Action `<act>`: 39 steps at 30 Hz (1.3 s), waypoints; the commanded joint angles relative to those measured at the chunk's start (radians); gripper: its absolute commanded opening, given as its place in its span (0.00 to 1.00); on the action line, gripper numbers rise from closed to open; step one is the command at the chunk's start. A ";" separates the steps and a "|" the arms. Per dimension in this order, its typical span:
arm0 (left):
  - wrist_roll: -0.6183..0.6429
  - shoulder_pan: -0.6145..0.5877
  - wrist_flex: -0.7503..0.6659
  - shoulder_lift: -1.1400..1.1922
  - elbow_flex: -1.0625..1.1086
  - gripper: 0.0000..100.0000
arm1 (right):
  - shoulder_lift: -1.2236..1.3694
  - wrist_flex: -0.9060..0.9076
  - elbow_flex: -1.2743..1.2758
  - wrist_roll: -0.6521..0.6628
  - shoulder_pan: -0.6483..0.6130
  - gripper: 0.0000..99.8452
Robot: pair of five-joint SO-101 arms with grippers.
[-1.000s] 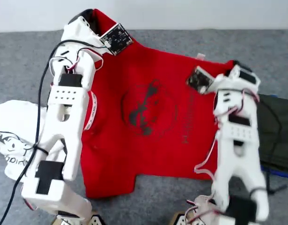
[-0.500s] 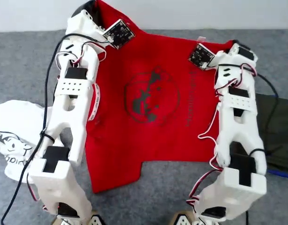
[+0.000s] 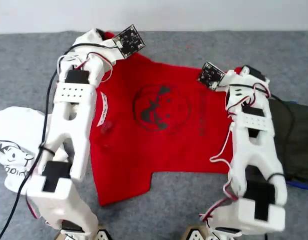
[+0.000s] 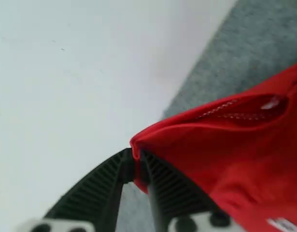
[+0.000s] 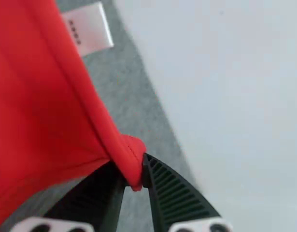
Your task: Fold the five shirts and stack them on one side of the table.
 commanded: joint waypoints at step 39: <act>-0.091 0.051 1.091 -0.614 0.719 0.01 | -0.429 0.954 0.167 -0.097 0.056 0.01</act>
